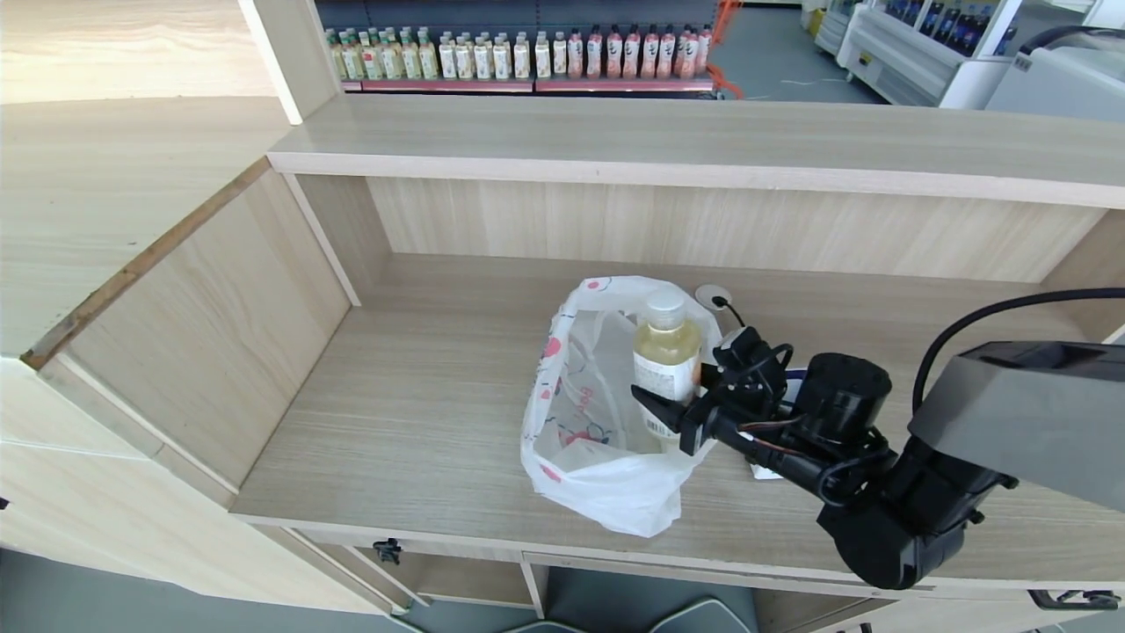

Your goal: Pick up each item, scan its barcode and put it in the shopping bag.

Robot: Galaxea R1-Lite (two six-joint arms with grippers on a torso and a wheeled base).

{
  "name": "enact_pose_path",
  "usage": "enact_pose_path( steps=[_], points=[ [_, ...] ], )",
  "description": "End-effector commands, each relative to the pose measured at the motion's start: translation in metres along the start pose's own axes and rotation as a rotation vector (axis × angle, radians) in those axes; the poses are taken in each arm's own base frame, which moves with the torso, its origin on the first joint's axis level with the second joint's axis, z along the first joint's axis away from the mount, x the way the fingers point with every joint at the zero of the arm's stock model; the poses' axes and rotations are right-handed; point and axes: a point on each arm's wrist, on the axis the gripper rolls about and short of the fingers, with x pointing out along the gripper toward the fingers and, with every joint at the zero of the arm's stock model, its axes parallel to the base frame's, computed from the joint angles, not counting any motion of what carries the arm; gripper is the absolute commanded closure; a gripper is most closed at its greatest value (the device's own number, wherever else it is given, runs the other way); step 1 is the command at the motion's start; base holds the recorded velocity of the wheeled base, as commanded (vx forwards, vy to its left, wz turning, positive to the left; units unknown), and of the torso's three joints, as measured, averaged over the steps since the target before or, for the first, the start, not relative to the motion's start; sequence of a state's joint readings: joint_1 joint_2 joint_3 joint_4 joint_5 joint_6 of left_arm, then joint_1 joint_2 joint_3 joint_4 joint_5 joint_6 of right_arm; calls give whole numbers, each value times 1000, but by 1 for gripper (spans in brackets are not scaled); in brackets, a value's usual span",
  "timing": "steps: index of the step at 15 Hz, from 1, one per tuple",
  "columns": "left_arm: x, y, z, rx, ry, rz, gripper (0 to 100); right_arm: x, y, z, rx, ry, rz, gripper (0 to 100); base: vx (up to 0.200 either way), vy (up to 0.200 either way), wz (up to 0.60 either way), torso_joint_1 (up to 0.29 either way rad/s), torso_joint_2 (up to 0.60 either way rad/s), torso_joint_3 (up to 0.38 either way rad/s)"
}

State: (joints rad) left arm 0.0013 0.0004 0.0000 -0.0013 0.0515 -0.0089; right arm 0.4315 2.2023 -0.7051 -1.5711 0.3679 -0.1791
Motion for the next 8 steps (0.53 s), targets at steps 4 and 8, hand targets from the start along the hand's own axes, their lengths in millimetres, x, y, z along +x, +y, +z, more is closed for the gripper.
enact_pose_path(
  steps=[4, 8],
  points=[
    [0, 0, 0, 0, -1, 1, 0, 2, 0, -7, 3, 13, 2, 100, 0, 0, 0, 0, 0, 0],
    [0, 0, 0, 0, -1, 1, 0, 2, 1, -7, 4, 14, 4, 0, 0, 0, 0, 0, 0, 0]
  ],
)
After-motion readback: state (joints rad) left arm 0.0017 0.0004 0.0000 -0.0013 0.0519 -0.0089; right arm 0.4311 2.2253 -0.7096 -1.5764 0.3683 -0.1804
